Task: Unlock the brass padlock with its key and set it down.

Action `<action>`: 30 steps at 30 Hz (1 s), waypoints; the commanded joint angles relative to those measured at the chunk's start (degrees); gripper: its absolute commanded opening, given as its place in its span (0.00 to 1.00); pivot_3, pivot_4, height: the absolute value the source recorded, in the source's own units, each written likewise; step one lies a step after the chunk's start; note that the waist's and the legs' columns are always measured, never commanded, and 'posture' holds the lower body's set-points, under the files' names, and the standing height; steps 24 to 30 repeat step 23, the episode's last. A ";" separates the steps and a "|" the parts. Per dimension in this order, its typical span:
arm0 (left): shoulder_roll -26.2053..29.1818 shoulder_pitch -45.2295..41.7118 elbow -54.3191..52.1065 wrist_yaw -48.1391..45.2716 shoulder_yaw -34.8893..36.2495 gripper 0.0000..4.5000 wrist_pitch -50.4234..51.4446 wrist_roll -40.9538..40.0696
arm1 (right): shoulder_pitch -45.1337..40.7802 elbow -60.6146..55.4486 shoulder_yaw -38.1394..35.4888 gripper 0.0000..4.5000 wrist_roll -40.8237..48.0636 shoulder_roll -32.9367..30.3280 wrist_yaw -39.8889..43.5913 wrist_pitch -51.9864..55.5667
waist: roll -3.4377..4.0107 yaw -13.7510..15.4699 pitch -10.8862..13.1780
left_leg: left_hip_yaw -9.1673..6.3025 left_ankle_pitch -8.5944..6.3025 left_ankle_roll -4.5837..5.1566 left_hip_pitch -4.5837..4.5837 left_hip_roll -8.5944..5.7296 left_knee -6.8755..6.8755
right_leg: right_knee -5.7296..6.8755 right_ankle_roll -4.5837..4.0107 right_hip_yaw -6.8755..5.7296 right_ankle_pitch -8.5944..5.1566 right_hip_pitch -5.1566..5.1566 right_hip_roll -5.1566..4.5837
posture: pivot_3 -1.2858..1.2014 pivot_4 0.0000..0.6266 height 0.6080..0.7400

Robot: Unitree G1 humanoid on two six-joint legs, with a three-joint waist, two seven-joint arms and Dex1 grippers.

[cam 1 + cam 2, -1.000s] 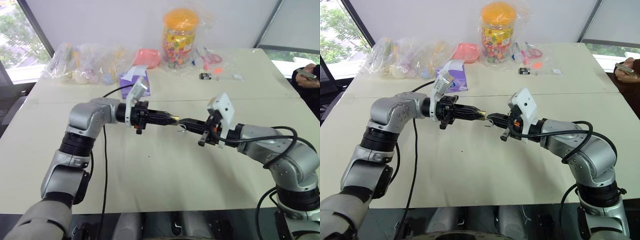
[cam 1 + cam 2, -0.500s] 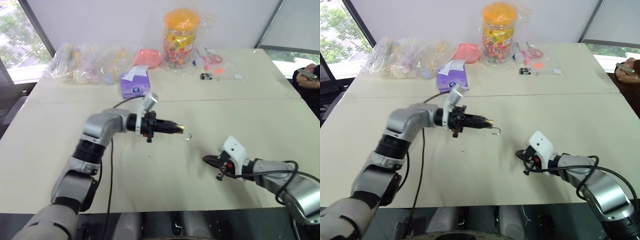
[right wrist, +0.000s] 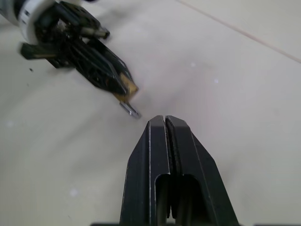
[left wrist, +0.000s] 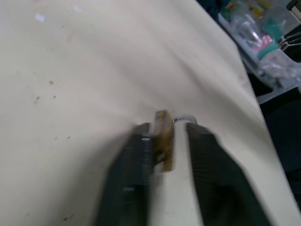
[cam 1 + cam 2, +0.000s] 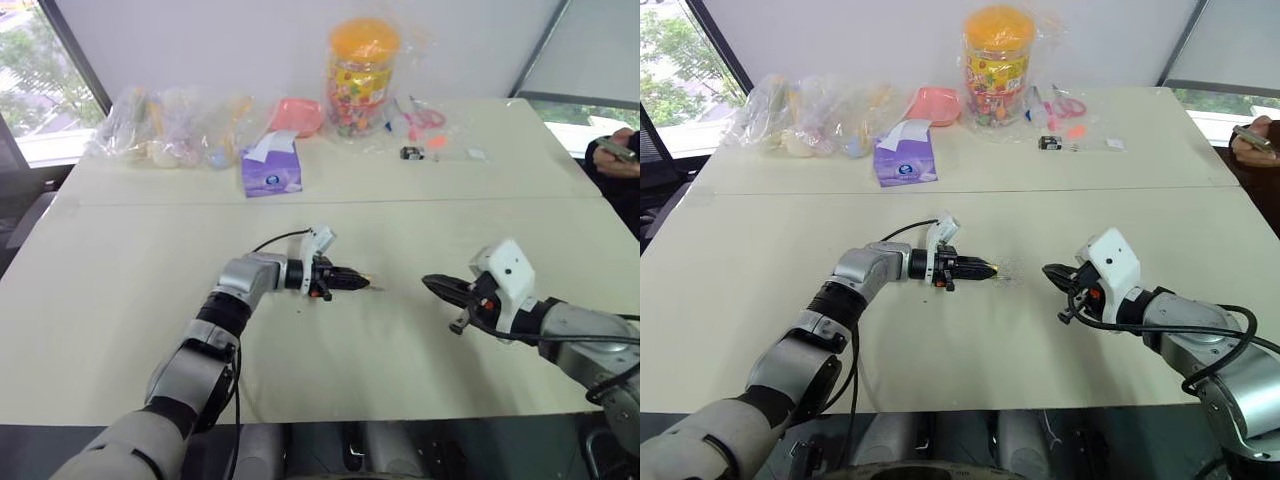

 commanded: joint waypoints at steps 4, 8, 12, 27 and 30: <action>5.05 1.67 -3.14 -0.60 1.85 0.90 4.38 0.27 | -1.29 -1.83 -1.44 0.00 1.66 -0.34 -0.74 0.94 | 0.01 -0.36 -0.01 | 0.00 0.00 0.00 0.03 0.04 -0.01 | 0.02 -0.02 0.01 0.01 0.00 0.04 | 0.52 0.24 0.98; 10.04 2.21 -7.58 -3.02 3.25 0.90 5.96 -1.24 | -0.92 -1.81 -2.15 0.00 2.02 -1.49 0.29 1.04 | 0.01 -1.09 -0.01 | -0.01 0.00 0.00 0.06 0.10 -0.04 | 0.03 -0.03 0.02 0.02 0.00 0.09 | 0.52 0.24 0.98; 16.29 4.15 -13.97 -8.28 2.47 0.90 4.45 -1.82 | -0.15 -1.98 -2.96 0.00 2.54 -2.70 1.80 1.07 | 0.02 -1.35 -0.01 | -0.01 0.00 0.00 0.05 0.14 -0.07 | 0.04 -0.04 0.02 0.01 -0.03 0.13 | 0.52 0.24 0.98; 27.72 8.59 -29.94 -16.79 2.11 0.90 3.45 -3.86 | 0.41 -3.15 -3.81 0.00 5.98 -6.51 6.15 1.81 | 0.00 0.09 0.00 | 0.02 0.00 0.00 -0.06 0.02 -0.05 | -0.08 -0.07 0.02 -0.01 -0.05 -0.07 | 0.52 0.24 0.98; 27.72 8.59 -29.94 -16.79 2.11 0.90 3.45 -3.86 | 0.41 -3.15 -3.81 0.00 5.98 -6.51 6.15 1.81 | 0.00 0.09 0.00 | 0.02 0.00 0.00 -0.06 0.02 -0.05 | -0.08 -0.07 0.02 -0.01 -0.05 -0.07 | 0.52 0.24 0.98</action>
